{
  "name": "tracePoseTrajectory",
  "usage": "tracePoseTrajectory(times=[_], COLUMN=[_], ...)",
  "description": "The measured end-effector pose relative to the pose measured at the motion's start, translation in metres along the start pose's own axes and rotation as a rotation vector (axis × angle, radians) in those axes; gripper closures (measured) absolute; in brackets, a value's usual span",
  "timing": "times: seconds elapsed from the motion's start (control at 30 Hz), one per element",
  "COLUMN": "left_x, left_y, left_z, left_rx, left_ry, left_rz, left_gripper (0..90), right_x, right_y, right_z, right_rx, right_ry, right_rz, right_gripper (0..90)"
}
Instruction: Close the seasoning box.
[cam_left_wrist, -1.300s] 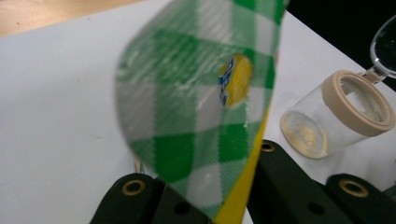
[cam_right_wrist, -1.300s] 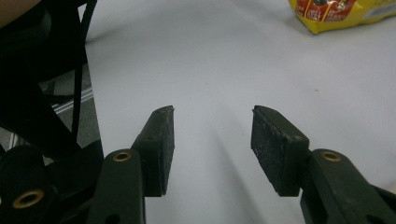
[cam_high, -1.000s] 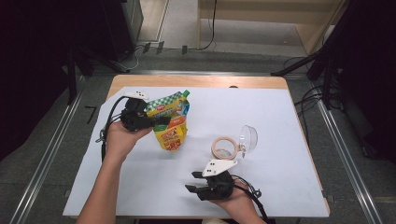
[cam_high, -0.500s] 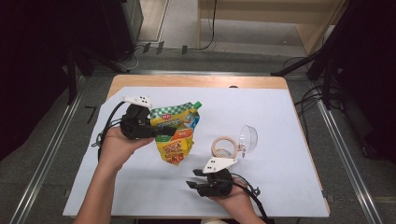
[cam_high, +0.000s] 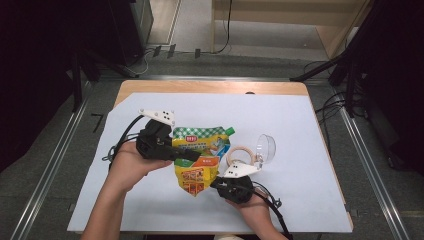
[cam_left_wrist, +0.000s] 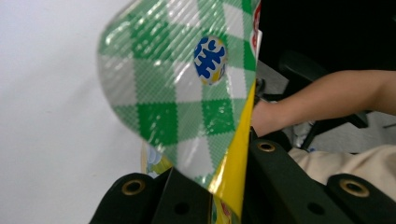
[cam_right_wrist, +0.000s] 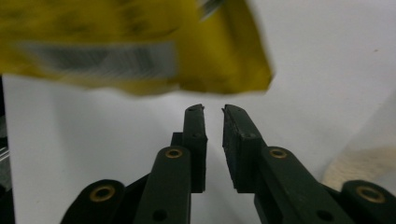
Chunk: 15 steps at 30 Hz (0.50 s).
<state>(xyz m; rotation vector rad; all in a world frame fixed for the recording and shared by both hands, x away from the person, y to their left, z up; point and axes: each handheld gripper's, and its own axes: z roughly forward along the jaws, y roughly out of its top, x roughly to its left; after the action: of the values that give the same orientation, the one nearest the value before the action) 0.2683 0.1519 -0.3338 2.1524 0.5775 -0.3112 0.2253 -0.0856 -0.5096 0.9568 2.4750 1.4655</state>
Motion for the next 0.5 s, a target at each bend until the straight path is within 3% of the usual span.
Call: tracePoseTrajectory(times=[0.13, 0.33, 0.43, 0.5], left_x=[0.002, 0.008, 0.008, 0.008], left_y=[0.0, -0.001, -0.001, 0.0], left_z=[0.007, 0.012, 0.016, 0.019], left_rx=[0.011, -0.044, -0.033, -0.027], left_ry=[-0.006, -0.031, 0.003, 0.017], left_rz=[-0.022, -0.053, -0.062, -0.062], left_gripper=[90.0, 87.9, 82.1, 81.8], right_x=[0.0, 0.02, 0.033, 0.038], right_y=[0.001, 0.001, 0.002, 0.002], right_z=[-0.002, -0.001, -0.001, 0.0], right_rx=[-0.031, -0.022, -0.017, -0.005], right_ry=[0.015, -0.002, 0.009, 0.017], right_rz=[-0.001, -0.141, -0.197, -0.204], right_gripper=[78.7, 74.7, 72.7, 72.8])
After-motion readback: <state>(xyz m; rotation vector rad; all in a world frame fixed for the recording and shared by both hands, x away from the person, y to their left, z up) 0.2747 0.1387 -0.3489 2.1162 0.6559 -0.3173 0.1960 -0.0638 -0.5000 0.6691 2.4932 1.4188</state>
